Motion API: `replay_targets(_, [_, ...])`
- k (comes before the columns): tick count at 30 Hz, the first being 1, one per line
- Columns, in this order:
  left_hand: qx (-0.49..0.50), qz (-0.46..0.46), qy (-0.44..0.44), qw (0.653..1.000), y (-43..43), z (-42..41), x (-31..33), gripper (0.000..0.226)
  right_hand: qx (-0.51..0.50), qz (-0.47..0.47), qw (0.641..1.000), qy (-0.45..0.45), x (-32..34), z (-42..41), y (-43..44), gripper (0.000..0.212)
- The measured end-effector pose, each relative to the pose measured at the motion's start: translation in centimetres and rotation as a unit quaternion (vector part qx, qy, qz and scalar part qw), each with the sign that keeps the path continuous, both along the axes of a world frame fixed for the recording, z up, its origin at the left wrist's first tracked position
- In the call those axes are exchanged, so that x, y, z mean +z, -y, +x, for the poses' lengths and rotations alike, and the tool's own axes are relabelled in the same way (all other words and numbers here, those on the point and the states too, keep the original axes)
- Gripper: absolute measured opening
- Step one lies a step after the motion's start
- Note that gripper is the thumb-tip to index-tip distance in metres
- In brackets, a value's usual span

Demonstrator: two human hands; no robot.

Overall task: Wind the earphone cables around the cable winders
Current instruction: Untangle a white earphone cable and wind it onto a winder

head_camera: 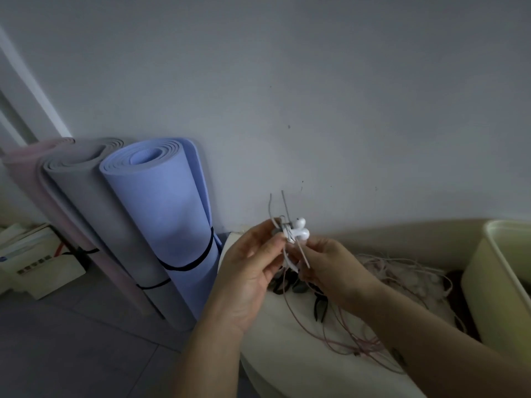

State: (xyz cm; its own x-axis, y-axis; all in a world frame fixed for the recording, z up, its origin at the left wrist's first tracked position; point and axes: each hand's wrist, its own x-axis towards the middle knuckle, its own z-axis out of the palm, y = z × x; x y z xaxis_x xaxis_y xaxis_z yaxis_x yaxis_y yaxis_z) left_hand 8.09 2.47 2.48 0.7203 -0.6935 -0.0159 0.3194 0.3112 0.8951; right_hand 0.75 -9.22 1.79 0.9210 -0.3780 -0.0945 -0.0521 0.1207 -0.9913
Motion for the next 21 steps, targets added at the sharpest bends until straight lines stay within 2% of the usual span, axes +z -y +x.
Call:
replay_targets(4, [0.075,0.002,-0.049,0.996,0.0,0.4,-0.3,0.048,-0.004,-0.245,0.968,-0.059,0.1,-0.2,-0.6,0.034])
replay_targets(7, [0.122,0.019,-0.064,0.990,-0.1,0.7,-0.6,0.024,0.030,-0.364,0.929,-0.056,0.2,-0.4,-0.6,0.024])
replay_targets(9, [0.154,0.060,-0.032,0.986,-0.1,0.8,-0.8,0.017,0.035,-0.443,0.894,-0.051,0.5,-0.6,-0.5,0.022])
replay_targets(12, [0.160,0.138,0.072,0.975,-0.1,0.6,-1.0,0.021,0.005,-0.545,0.838,-0.015,1.4,-1.0,-0.2,0.022])
replay_targets(16, [0.133,0.202,0.165,0.956,-0.1,0.0,-0.7,0.021,-0.032,-0.546,0.837,0.028,3.8,-2.0,0.4,0.023])
replay_targets(19, [0.063,0.227,0.197,0.952,-0.3,-0.1,-0.4,0.023,-0.090,-0.475,0.874,0.046,5.2,-2.7,1.7,0.020])
replay_targets(21, [-0.015,0.199,0.181,0.963,-0.4,-0.4,-0.2,0.025,-0.112,-0.410,0.904,0.044,5.6,-3.0,2.8,0.017])
